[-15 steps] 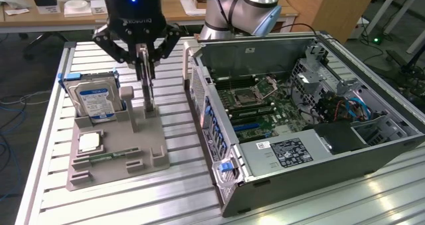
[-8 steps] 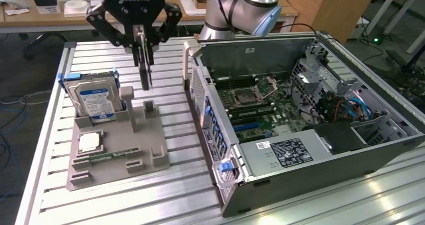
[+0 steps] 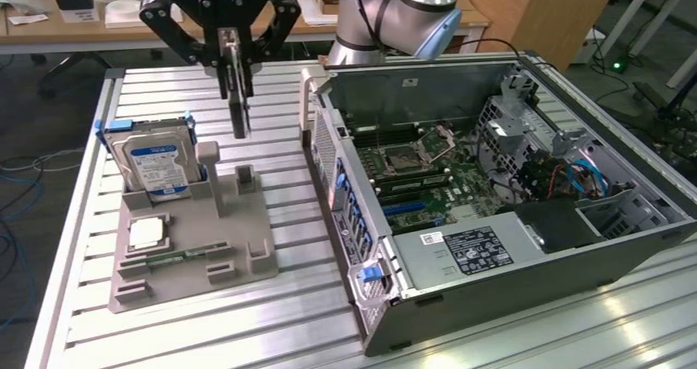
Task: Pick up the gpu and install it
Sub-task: 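Pick up the gpu and move the gpu toward the slot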
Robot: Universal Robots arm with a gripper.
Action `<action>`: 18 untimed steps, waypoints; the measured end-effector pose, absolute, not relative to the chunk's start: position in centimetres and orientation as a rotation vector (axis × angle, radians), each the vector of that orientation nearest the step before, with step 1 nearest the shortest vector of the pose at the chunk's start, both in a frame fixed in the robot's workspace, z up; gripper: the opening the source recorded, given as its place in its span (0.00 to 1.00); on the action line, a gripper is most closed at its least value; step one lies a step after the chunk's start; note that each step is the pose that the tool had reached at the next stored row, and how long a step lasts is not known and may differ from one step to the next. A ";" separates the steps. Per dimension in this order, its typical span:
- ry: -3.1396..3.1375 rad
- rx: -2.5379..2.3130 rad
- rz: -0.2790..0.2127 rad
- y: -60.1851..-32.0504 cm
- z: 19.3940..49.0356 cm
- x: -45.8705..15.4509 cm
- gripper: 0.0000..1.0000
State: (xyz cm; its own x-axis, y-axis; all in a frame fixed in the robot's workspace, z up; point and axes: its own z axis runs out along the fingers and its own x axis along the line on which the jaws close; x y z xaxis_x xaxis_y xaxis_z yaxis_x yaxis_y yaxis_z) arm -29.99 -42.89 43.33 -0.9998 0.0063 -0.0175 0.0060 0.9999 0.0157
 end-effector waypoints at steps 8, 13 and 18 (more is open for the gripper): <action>3.124 0.010 0.024 -42.9 43.3 -26.5 0.28; 3.124 0.010 0.024 -42.9 43.2 -24.5 0.28; 3.124 0.010 0.025 -42.9 43.1 -22.6 0.28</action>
